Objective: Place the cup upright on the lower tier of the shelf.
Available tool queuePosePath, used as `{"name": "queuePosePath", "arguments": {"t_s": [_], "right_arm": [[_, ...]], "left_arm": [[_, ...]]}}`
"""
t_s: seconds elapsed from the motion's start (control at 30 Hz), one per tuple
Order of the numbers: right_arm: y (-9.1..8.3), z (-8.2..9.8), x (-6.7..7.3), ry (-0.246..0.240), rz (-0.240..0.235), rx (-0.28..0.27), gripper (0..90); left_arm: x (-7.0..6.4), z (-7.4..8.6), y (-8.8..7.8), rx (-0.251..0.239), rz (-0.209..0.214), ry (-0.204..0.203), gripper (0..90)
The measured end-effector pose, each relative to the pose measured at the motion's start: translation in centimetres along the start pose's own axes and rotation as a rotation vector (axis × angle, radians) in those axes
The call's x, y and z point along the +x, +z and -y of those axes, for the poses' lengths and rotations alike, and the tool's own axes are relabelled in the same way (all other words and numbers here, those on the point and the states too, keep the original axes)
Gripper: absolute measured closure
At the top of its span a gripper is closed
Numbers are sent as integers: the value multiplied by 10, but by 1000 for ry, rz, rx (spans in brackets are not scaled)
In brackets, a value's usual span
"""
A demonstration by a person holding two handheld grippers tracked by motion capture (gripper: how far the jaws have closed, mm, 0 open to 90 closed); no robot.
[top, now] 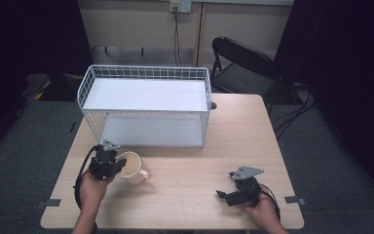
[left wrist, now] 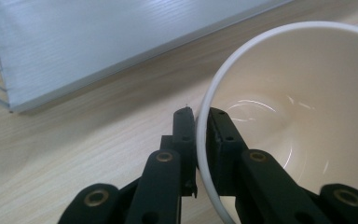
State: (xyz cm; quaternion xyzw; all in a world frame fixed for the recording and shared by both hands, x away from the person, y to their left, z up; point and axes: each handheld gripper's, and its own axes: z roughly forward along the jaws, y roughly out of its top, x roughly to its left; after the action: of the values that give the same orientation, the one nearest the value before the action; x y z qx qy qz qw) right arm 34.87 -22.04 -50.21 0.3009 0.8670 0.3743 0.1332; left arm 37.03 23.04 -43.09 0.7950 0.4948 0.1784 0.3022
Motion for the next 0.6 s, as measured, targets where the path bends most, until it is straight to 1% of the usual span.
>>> {"name": "queuePosePath", "arguments": {"t_s": [0.1, 0.17, 0.2, 0.3, 0.4, 0.43, 0.47, 0.53, 0.6], "right_arm": [[0, 0, 0, 0, 0, 0, 119], [0, 0, 0, 0, 0, 0, 119], [0, 0, 0, 0, 0, 0, 119], [0, 0, 0, 0, 0, 0, 119], [0, 0, 0, 0, 0, 0, 119], [0, 0, 0, 0, 0, 0, 119], [0, 0, 0, 0, 0, 0, 119], [0, 0, 0, 0, 0, 0, 119], [0, 0, 0, 0, 0, 0, 119]], "left_arm": [[0, -2, 0, -10, -2, 0, 831], [-1, -4, 1, -23, -9, -6, 831], [-1, -4, 1, -25, -16, 0, 830], [0, -6, 0, -42, -15, -13, 831], [0, -9, 0, -58, -30, -16, 831], [0, -9, 0, -70, -39, -17, 831], [0, -10, -1, -71, -34, -23, 831], [0, -12, -1, -79, -46, -20, 831], [1, -14, -1, -85, -47, -26, 831]]}}
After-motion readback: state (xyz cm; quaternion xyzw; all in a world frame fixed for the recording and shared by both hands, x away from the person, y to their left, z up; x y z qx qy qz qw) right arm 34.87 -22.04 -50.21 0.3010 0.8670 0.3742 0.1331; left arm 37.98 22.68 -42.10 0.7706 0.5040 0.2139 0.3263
